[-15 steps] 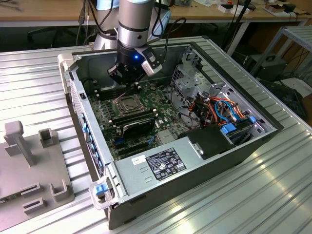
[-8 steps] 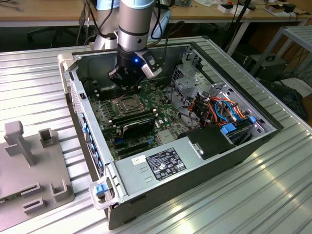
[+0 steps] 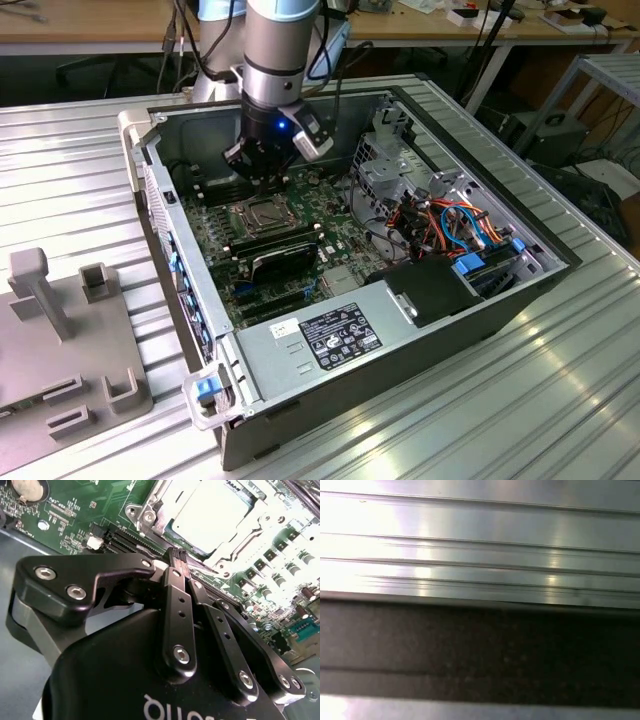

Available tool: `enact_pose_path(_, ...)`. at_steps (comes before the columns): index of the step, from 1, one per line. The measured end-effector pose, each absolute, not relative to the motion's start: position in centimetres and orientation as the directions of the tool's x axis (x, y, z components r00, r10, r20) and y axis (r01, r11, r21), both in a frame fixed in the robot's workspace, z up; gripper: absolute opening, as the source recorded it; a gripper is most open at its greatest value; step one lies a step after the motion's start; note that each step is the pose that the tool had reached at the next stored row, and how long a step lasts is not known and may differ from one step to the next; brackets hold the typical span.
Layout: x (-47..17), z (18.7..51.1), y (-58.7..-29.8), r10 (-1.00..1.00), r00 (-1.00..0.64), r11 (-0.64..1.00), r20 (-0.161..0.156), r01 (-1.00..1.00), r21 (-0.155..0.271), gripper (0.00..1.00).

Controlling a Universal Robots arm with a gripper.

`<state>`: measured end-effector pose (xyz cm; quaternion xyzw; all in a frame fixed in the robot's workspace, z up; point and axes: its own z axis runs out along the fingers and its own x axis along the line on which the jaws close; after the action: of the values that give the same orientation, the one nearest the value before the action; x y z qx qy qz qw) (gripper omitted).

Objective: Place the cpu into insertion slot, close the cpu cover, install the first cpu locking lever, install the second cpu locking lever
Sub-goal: 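Install the first cpu locking lever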

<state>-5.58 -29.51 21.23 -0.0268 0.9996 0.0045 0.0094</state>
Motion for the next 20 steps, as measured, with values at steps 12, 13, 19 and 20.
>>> enact_pose_path(12, -5.49, 21.33, -28.62, -0.059, -0.998, 0.998, -0.018, -0.059, 0.007, 0.11)
enact_pose_path(13, -5.47, 21.34, -28.63, -0.059, -0.998, 0.998, -0.018, -0.059, 0.007, 0.11)
enact_pose_path(19, -5.42, 21.26, -29.26, -0.058, -0.998, 0.998, -0.019, -0.059, 0.009, 0.11)
enact_pose_path(20, -5.42, 21.26, -29.26, -0.058, -0.998, 0.998, -0.019, -0.059, 0.008, 0.11)
